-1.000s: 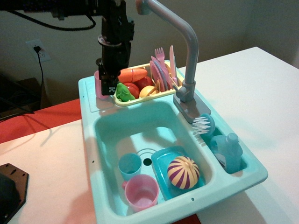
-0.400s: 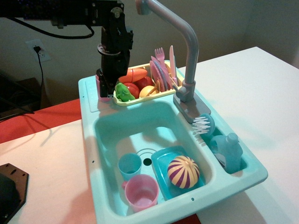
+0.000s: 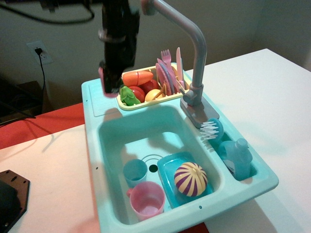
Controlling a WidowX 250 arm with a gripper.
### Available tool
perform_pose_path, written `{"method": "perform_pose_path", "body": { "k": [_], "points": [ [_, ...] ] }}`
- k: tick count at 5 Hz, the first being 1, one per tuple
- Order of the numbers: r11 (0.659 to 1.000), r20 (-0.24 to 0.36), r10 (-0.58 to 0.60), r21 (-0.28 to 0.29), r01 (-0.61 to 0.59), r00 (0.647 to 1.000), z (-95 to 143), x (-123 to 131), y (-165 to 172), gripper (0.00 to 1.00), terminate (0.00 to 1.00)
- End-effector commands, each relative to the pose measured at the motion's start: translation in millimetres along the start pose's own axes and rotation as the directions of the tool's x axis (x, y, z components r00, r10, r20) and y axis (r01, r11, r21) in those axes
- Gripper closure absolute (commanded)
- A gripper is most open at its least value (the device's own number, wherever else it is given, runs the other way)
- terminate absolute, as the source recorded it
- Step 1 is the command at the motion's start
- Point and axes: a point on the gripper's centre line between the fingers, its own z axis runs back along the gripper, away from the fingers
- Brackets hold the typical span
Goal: Put cup from counter to sink
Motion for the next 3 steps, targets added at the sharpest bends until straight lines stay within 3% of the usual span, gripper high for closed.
{"method": "perform_pose_path", "body": {
  "k": [1, 3],
  "points": [
    [1.0, 0.119, 0.005, -0.005, -0.004, 0.993, 45, 6, -17, 1.0, 0.0],
    [0.995, 0.077, -0.05, -0.084, 0.056, 0.996, 11, 32, -60, 1.0, 0.0]
  ]
}}
